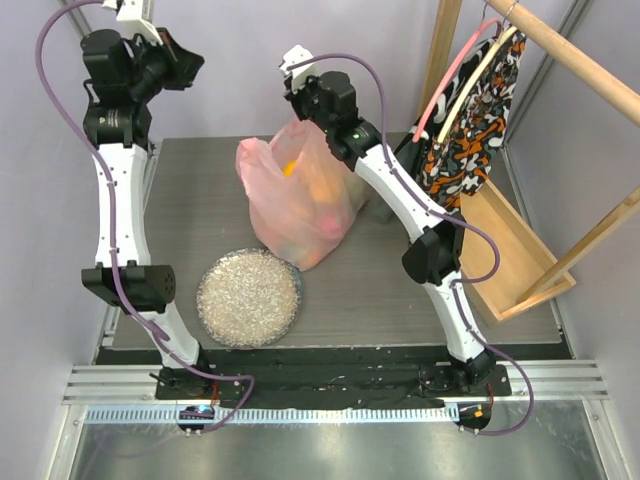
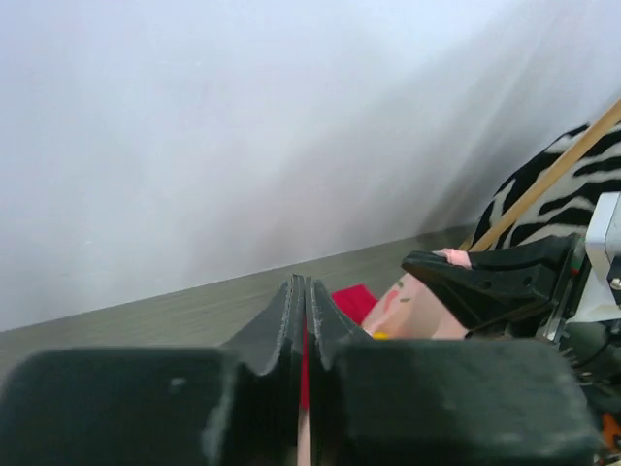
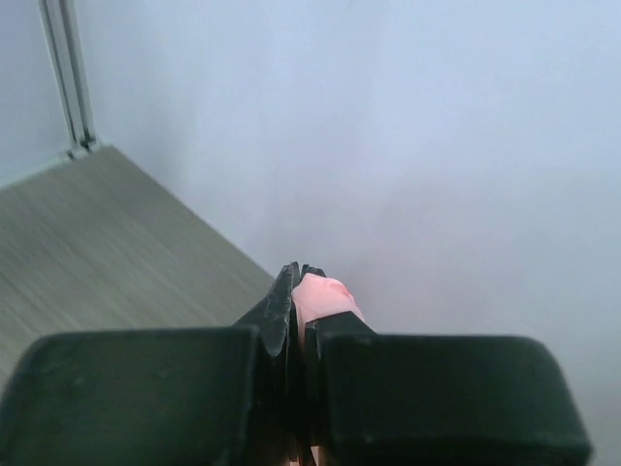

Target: Take the fake fruits out of the plastic bag

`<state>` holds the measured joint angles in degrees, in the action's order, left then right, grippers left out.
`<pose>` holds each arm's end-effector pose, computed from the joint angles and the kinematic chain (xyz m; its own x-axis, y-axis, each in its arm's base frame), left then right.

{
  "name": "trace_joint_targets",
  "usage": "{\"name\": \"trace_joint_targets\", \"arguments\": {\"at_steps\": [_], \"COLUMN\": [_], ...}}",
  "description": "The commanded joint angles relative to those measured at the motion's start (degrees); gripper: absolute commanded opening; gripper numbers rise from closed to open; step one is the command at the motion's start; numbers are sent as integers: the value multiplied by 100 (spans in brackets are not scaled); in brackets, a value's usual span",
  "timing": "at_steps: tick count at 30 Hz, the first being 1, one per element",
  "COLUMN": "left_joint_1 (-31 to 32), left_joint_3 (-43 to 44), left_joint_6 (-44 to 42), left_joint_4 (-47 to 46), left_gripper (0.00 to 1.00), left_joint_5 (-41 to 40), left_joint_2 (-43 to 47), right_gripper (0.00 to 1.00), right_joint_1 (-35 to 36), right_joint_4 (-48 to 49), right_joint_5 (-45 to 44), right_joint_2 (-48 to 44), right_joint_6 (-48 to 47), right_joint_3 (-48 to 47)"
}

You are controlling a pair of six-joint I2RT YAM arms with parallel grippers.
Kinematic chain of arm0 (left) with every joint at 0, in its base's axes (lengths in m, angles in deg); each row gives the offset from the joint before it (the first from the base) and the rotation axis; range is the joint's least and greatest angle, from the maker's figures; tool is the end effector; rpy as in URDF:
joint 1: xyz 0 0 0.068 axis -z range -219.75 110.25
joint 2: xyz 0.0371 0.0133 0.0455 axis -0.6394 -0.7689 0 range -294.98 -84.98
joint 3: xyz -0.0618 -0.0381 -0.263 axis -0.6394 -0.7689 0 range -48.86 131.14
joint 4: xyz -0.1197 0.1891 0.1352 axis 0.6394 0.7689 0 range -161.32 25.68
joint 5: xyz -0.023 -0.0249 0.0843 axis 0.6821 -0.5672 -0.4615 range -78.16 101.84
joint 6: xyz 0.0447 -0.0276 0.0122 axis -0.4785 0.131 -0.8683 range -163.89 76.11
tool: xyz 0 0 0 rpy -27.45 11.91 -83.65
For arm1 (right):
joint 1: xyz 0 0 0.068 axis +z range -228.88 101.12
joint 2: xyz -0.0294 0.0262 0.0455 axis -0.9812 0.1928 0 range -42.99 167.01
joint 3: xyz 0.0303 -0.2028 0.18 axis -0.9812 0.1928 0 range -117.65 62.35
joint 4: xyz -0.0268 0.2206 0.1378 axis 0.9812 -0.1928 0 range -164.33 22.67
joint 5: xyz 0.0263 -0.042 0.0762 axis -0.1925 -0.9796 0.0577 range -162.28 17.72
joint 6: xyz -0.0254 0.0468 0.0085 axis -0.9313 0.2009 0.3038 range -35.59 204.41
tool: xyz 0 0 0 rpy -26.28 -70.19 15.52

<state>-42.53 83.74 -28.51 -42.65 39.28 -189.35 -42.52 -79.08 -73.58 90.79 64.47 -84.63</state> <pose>0.3790 0.0022 0.5371 -0.1181 -0.2414 -0.9632 0.4002 0.8762 -0.2687 0.4330 0.3178 0.4213 0.2151 -0.2651 -0.9399 -0.5331 0.7745 -0.3404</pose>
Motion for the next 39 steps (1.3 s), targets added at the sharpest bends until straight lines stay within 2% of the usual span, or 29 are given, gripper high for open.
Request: {"name": "trace_joint_targets", "arguments": {"at_steps": [1,3,4,6,7,10,16,22,26,29,34,35,36,38,39], "left_joint_1": [-20,-3,67,190,478,997,1526,1553,1553,1553,1553,1553,1553,1544,1492], "left_joint_3": [-583,-1573,-1953,-2778,-2948,-3265,-3680,-3557,-3311,-3547,-4364,-4417,-4453,-4401,-4287], "left_joint_6": [650,756,765,652,451,308,133,-315,-597,-650,-667,-676,-694,-834,-869], "left_joint_4": [-238,-257,-247,-143,-20,569,930,1571,2317,2565,2749,2784,2759,2689,2662], "left_gripper": [39,56,73,79,81,81,81,79,80,81,82,79,63,39,16], "left_joint_5": [330,577,622,858,868,553,-343,-880,-837,-836,-1337,-1434,-1469,-1653,-1698], "left_joint_2": [584,1135,1313,1674,1893,2061,2194,2035,2114,2404,2528,2467,2414,2203,2098], "right_gripper": [1,1,1,1,1,1,1,1,1,1,1,1,1,1,1], "right_joint_1": [178,144,100,-128,-190,-384,-428,-437,-445,-437,-437,-437,-428,-428,-419], "right_joint_4": [1810,1676,1632,1623,1562,1465,1246,1043,1017,955,859,850,806,797,788], "right_joint_5": [516,499,473,350,324,227,314,333,244,323,376,402,411,472,482], "right_joint_2": [-941,-1063,-1116,-1265,-1397,-1722,-2066,-2119,-2119,-2119,-2075,-2075,-2066,-2022,-1996], "right_joint_6": [219,333,412,718,807,1053,1142,1125,1133,1177,1291,1291,1300,1291,1300], "right_joint_3": [-49,89,386,756,1089,1696,2357,2437,2533,2586,2595,2604,2630,2674,2674]}}
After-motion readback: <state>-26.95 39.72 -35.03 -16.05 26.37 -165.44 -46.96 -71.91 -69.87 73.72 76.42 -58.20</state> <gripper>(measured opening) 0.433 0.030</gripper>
